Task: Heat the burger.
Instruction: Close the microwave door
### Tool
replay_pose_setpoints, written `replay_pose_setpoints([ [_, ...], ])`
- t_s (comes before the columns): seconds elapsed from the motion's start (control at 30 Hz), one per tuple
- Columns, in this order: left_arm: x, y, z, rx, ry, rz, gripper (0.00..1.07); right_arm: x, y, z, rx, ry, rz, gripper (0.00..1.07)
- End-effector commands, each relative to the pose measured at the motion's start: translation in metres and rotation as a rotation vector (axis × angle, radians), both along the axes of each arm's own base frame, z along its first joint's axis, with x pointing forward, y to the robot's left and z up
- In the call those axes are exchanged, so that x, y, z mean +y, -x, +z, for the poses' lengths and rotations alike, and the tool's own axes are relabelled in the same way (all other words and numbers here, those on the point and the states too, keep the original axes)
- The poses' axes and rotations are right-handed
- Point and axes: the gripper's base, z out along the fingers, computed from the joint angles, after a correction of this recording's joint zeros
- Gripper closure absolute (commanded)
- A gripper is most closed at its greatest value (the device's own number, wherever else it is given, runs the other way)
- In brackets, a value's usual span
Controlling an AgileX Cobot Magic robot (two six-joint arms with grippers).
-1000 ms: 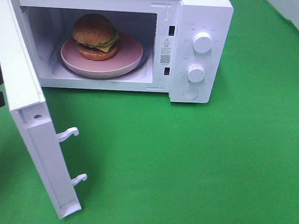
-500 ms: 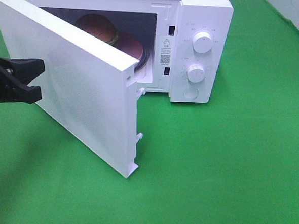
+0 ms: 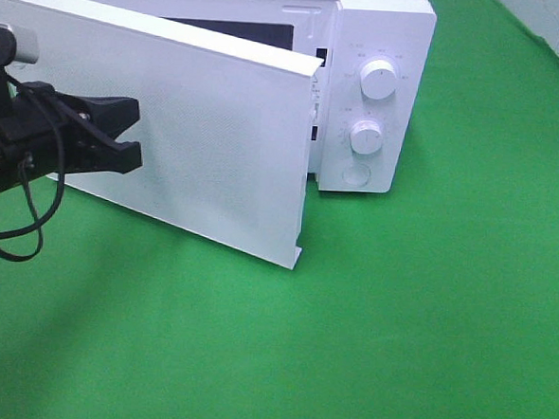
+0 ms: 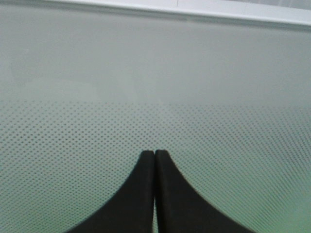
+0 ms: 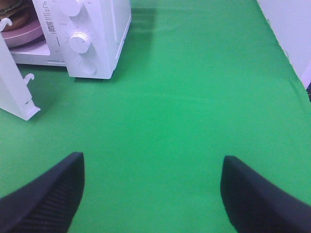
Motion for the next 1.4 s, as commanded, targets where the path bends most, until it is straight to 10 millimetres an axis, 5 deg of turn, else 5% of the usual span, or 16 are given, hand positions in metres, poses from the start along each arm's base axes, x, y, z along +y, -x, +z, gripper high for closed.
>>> replay_pose_setpoints([
  [0.03,-0.011,-0.006,0.002,-0.014,0.014,0.017,1.07,0.000,0.003,0.000,-0.035,0.002,-0.009,0.33],
  [0.7,-0.078,-0.058,-0.007,-0.013,0.071,-0.013,1.07,0.000,0.003,0.000,-0.035,0.002,-0.009,0.33],
  [1.4,-0.103,-0.108,-0.003,-0.049,0.109,0.011,1.07,0.000,0.003,0.000,-0.035,0.002,-0.009,0.33],
])
